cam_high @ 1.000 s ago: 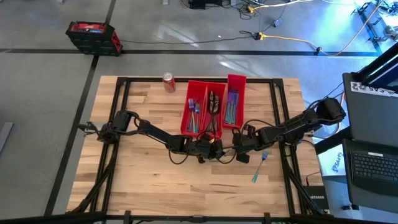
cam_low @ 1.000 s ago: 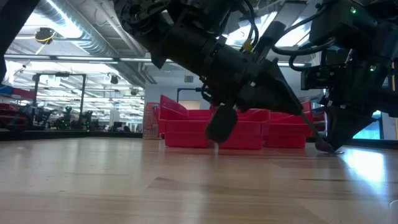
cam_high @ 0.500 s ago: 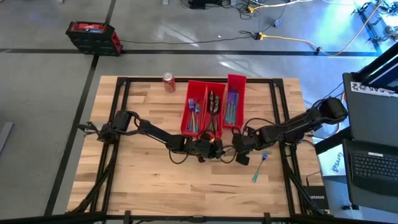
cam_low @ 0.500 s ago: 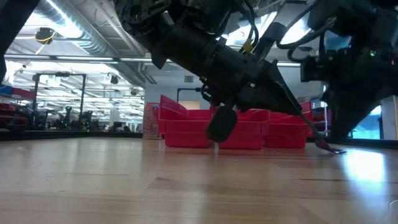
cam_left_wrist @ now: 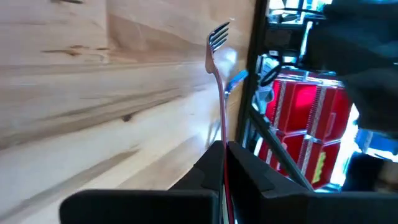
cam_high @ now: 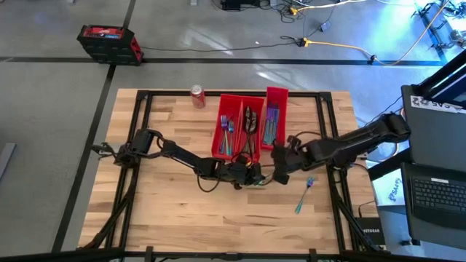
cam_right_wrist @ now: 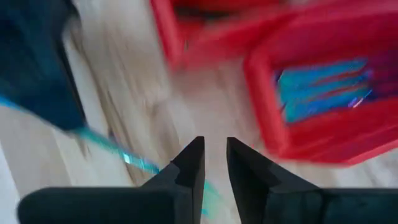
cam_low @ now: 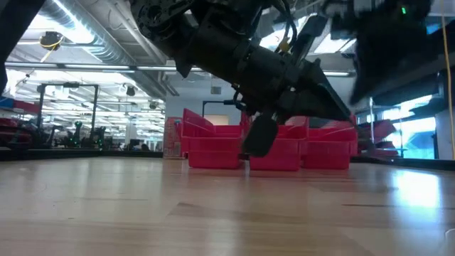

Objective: Sort silverware
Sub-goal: Put the purple fork into the left red bin

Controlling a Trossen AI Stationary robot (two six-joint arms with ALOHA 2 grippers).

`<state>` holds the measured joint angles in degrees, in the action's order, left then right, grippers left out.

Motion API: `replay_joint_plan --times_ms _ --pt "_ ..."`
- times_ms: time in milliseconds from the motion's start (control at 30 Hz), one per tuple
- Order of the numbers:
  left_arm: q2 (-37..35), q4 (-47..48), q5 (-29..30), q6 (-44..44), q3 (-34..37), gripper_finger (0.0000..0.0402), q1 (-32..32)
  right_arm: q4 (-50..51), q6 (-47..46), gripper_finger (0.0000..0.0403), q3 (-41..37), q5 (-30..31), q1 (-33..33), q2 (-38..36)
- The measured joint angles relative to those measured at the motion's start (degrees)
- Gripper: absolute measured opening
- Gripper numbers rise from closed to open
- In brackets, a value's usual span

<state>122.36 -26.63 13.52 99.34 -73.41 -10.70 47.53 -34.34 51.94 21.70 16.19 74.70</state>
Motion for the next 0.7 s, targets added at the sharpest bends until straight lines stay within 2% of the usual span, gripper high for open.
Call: replay_joint_plan --times_ms 167,400,533,700 --pt "-0.4 -1.6 0.2 -0.5 1.3 0.0 0.0 0.3 0.0 0.0053 1.0 5.8 1.1 -6.7" --pt "-2.7 -15.0 7.9 0.5 8.8 0.0 -0.8 1.1 -3.3 0.0053 1.1 15.7 6.5 -15.7" --pt "-2.9 -22.4 9.4 -1.1 11.4 0.0 -1.0 1.1 -4.8 0.0053 1.1 20.0 8.3 -17.7" --pt "-3.0 -33.5 9.3 -5.3 12.9 0.0 -1.0 1.2 -4.7 0.0053 1.0 20.8 8.2 -18.0"
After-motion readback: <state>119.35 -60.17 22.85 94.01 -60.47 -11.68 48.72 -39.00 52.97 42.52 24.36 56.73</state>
